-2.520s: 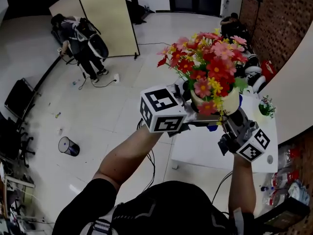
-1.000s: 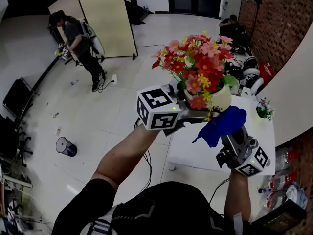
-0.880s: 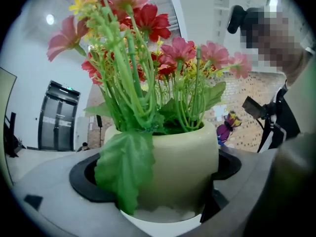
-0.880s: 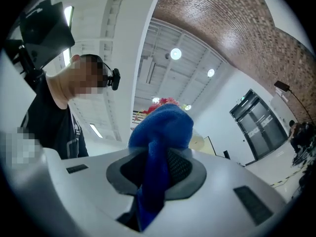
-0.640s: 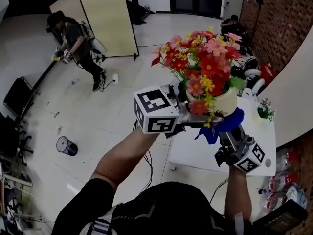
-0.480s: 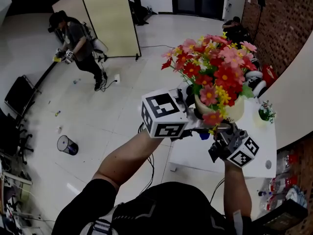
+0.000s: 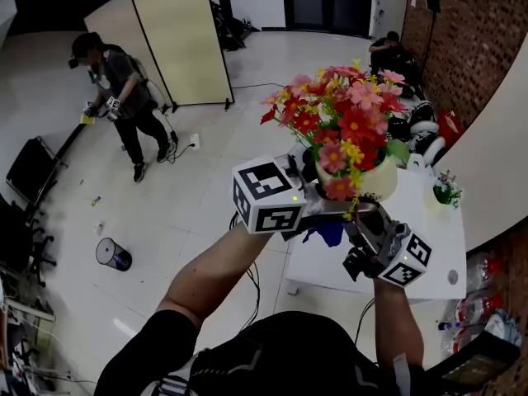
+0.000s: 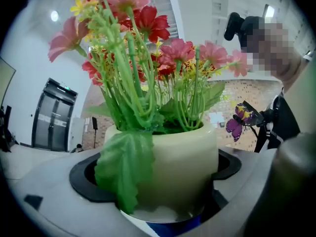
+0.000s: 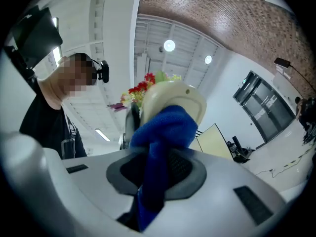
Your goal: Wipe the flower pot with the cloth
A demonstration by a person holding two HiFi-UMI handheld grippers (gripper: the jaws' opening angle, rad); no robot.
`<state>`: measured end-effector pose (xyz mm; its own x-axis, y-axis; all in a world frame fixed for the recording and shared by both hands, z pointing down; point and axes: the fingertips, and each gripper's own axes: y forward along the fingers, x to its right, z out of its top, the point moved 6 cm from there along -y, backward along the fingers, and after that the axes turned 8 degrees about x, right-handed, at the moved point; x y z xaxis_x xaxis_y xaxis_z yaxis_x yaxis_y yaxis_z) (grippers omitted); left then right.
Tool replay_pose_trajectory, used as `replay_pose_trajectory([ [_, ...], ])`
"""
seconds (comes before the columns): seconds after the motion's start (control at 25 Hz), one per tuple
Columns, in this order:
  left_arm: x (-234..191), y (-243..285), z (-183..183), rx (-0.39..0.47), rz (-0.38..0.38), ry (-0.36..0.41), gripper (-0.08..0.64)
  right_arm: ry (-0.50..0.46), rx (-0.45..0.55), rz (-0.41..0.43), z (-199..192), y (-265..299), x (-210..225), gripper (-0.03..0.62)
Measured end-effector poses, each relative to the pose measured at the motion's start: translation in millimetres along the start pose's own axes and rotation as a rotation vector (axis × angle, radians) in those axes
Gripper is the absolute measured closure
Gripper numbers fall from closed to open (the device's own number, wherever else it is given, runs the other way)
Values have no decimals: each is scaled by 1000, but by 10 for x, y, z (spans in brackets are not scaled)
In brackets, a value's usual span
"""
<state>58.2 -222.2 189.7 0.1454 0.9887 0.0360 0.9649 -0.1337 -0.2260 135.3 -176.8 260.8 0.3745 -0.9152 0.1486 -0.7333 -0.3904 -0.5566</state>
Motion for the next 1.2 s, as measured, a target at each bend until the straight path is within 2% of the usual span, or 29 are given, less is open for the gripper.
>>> replay_pose_trajectory([
  [0.2,-142,19,-75,19,38,-40,-9,18,40,12,105,-109,-178,528],
  [0.32,-176,34,-77,46,35,-77,-9,7,45,21,135,-223,-194,528],
  [0.52,63,13,83,62,-34,-48,-9,11,28,-100,78,-215,50,528],
  [0.68,198,2,123,72,-71,-52,-9,-25,-11,-122,-22,-44,168,528],
  [0.84,208,-24,77,49,-59,-28,-9,-18,23,-81,24,93,133,528],
  [1.04,0,15,61,71,4,-28,-9,2,25,40,71,24,38,528],
  [1.2,-80,-2,8,70,31,-44,-9,-6,10,26,80,-65,-20,528],
])
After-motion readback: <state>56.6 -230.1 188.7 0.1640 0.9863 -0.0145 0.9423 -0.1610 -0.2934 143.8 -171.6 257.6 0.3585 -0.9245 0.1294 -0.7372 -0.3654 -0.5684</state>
